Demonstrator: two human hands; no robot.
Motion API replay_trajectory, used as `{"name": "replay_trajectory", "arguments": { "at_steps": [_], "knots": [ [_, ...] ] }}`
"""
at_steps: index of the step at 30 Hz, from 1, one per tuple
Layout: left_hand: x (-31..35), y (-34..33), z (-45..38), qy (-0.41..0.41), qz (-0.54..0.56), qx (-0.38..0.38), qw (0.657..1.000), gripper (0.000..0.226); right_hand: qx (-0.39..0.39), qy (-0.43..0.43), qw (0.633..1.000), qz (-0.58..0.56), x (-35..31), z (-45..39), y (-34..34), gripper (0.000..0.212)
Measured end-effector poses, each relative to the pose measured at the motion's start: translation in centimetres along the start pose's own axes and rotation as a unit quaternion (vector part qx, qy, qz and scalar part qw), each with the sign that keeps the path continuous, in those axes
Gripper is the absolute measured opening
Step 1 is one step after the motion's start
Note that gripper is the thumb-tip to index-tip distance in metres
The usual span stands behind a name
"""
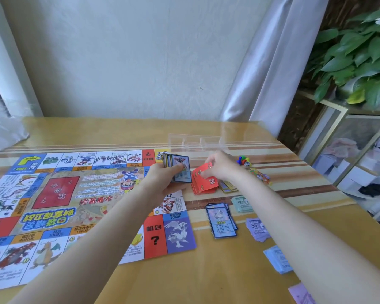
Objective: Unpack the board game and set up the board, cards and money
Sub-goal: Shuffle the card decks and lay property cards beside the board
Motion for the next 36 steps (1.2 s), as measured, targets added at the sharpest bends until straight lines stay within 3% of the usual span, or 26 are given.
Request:
{"name": "replay_trajectory", "arguments": {
  "at_steps": [7, 16, 22, 27, 29, 32, 36],
  "knots": [
    [0.2, -0.7, -0.3, 0.026, -0.052, -0.014, 0.998, 0.010, 0.047, 0.021, 0.991, 0.125, -0.2, 0.5, -1.2, 0.035],
    [-0.2, -1.4, -0.7, 0.028, -0.031, -0.015, 0.999, 0.007, 0.056, 0.038, 0.988, 0.135, -0.3, -0.1, -2.1, 0.023],
    [0.1, -1.6, -0.5, 0.028, -0.048, -0.013, 0.998, 0.008, 0.032, 0.031, 0.992, 0.119, 0.0, -0.1, -1.5, 0.030],
    [0.7, -0.7, -0.4, -0.023, -0.052, 0.015, 0.998, 0.008, 0.130, 0.018, 0.989, 0.074, 0.7, 0.5, 2.3, 0.025],
    [0.8, -0.6, -0.2, -0.021, -0.016, 0.001, 1.000, 0.007, 0.128, -0.003, 0.987, 0.102, 1.7, 0.8, 3.3, 0.020],
    [0.5, -1.0, 0.1, -0.008, 0.026, -0.013, 1.000, 0.005, 0.048, -0.051, 0.991, 0.113, 3.0, 1.1, 1.9, 0.042],
    [0.1, -1.5, 0.4, 0.005, 0.039, -0.023, 0.999, 0.011, 0.021, -0.051, 0.983, 0.175, 3.9, 0.6, -0.7, 0.065]
  ]
}}
Point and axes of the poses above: each hand's wrist, its own z-axis away from the middle knuckle, its own y-axis out of the back of the hand, x = y × z, the point moved 1 cm from there along -z, towards the middle knuckle, and after that the axes turned 2 degrees about z, right-handed, at the moved point
